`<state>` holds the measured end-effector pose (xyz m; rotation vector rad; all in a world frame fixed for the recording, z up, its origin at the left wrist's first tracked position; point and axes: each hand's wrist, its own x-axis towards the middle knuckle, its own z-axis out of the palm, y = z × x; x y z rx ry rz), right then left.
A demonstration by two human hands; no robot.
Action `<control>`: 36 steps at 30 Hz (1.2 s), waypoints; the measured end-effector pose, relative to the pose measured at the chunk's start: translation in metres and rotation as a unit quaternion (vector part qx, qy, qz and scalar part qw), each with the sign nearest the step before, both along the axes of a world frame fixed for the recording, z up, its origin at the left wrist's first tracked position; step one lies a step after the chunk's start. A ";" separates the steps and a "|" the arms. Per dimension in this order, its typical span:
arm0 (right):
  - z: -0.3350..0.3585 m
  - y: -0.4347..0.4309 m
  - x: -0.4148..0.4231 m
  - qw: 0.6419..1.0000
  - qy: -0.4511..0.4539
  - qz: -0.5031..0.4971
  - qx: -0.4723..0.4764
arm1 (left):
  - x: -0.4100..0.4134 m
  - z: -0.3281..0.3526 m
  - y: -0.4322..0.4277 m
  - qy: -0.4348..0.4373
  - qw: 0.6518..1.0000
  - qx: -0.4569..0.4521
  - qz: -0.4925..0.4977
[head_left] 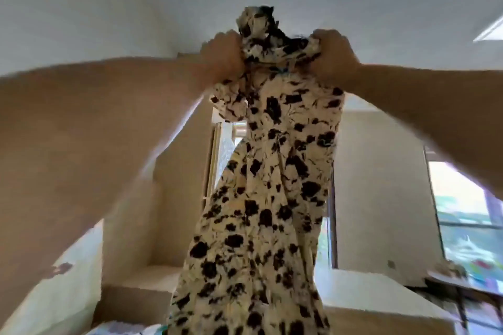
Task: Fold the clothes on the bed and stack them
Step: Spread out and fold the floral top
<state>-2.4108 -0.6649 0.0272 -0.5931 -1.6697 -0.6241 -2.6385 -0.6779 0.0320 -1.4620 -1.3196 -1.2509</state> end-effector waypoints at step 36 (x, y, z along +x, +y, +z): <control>-0.194 0.123 -0.006 0.944 0.107 0.063 -0.304 | -0.025 -0.191 0.097 -0.040 0.958 -0.267 -0.099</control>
